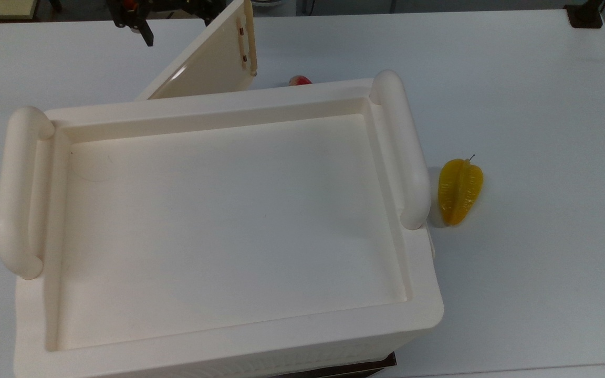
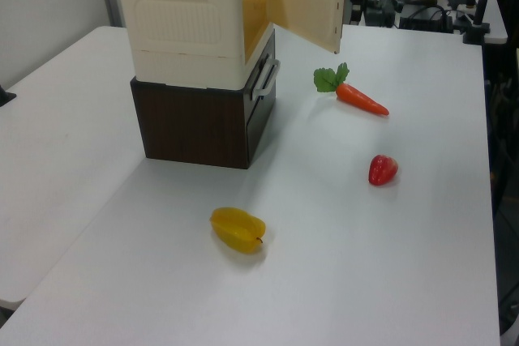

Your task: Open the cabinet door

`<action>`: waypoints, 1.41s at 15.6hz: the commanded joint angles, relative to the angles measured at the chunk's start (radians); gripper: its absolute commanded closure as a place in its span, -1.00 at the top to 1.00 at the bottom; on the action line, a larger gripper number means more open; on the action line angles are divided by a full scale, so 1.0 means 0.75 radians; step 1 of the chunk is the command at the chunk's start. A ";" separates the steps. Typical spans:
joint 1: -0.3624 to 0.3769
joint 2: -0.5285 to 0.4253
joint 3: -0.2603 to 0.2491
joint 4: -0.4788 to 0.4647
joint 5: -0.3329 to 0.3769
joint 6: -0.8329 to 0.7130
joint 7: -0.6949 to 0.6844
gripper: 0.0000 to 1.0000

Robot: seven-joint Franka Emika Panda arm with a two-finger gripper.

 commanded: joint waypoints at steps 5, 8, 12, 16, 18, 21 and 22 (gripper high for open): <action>-0.086 -0.165 -0.009 -0.063 -0.072 -0.196 0.076 1.00; -0.064 -0.212 0.006 -0.148 -0.186 -0.179 0.213 1.00; -0.035 -0.304 0.010 -0.291 -0.199 -0.092 0.215 1.00; -0.021 -0.358 0.012 -0.380 -0.203 -0.028 0.217 1.00; -0.019 -0.358 0.012 -0.376 -0.203 -0.028 0.217 1.00; -0.019 -0.347 0.012 -0.370 -0.203 -0.028 0.215 1.00; -0.019 -0.347 0.012 -0.368 -0.203 -0.026 0.215 1.00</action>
